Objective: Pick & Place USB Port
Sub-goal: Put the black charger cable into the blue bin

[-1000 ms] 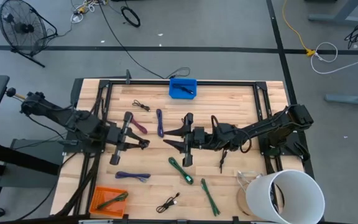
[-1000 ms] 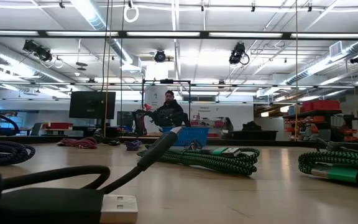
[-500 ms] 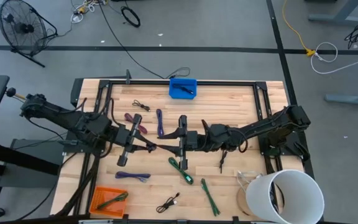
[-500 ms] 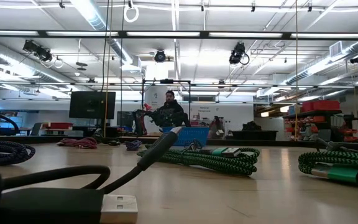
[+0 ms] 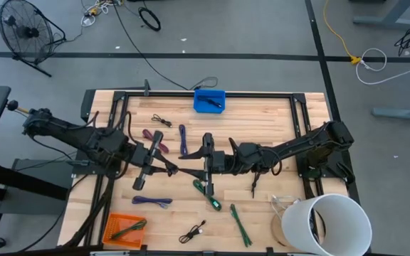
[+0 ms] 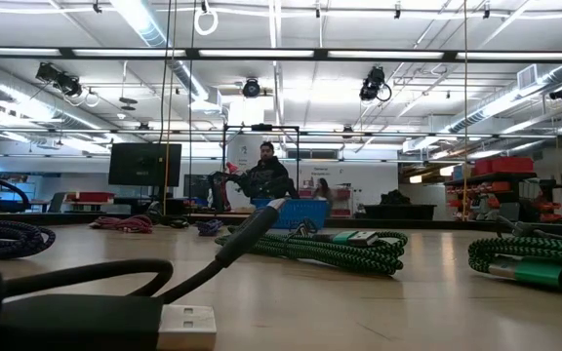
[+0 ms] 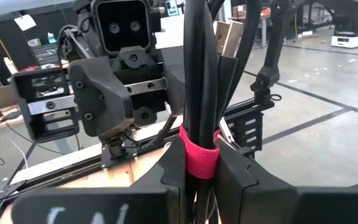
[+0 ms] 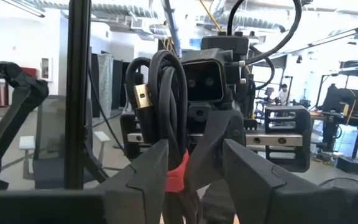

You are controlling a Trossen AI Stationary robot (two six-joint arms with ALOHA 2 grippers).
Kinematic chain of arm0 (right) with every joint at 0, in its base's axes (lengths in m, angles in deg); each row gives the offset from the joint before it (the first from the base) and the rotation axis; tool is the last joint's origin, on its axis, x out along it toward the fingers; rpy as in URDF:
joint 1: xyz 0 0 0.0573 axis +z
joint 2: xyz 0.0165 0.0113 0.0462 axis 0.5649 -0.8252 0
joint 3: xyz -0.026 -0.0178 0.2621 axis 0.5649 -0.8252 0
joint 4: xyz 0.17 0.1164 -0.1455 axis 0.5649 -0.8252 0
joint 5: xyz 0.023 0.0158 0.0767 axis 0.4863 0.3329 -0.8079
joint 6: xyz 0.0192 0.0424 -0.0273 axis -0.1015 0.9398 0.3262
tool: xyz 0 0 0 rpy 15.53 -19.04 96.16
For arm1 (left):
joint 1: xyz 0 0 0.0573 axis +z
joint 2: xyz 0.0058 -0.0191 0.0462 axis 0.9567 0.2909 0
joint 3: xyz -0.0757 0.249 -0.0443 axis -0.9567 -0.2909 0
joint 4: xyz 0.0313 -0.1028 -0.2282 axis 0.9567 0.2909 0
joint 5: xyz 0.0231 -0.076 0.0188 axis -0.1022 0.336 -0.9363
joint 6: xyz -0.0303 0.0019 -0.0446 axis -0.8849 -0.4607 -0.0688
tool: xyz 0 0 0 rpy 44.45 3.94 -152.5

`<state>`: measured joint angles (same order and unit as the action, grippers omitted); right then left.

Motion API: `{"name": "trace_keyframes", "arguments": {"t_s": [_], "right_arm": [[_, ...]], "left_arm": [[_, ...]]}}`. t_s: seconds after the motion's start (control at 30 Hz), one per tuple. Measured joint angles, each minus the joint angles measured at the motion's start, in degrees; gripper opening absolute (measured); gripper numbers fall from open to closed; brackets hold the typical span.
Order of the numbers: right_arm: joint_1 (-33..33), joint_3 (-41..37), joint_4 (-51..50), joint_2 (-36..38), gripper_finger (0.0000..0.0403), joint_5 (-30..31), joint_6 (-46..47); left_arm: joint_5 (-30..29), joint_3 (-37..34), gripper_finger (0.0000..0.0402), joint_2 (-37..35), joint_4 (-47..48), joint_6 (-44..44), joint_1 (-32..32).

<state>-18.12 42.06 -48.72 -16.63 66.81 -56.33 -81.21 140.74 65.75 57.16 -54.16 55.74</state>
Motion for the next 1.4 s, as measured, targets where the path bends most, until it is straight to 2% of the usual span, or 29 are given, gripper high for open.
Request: {"name": "trace_keyframes", "arguments": {"t_s": [0.23,0.5,0.8,0.9,1.0,1.03,1.2,1.4], "right_arm": [[-0.1,0.1,-1.6,-0.3,0.0160,-0.2,-0.2],[-0.2,0.0,0.2,-0.2,0.0160,-0.6,-0.2],[-1.1,0.0,1.3,-0.2,0.0159,-1.2,0.1],[-1.1,0.0,0.6,-0.2,0.0132,-0.9,1.1],[-1.0,0.0,-0.4,0.0,0.0061,1.7,1.3],[-1.0,0.0,-0.7,0.0,0.0037,2.4,1.1],[-1.2,0.0,-2.4,0.0,0.0012,4.2,1.6],[-1.2,0.0,-5.1,-0.2,0.0010,7.4,1.5]], "left_arm": [[-1.7,-0.1,0.0051,-1.0,0.1,-0.4,1.2],[0.5,0.0,0.0051,-1.7,0.2,-1.6,1.7],[1.0,-0.4,0.0051,2.0,-0.6,-2.3,1.9],[1.1,-0.4,0.0051,3.0,-1.4,-2.4,1.8],[0.7,-0.4,0.0051,3.1,-1.2,-2.6,1.9],[0.4,-0.4,0.0058,3.1,-1.2,-2.5,1.9],[-0.7,-0.4,0.0130,3.2,-0.7,-2.3,1.8],[-0.7,-0.4,0.0186,1.9,2.0,-2.3,1.8]]}}
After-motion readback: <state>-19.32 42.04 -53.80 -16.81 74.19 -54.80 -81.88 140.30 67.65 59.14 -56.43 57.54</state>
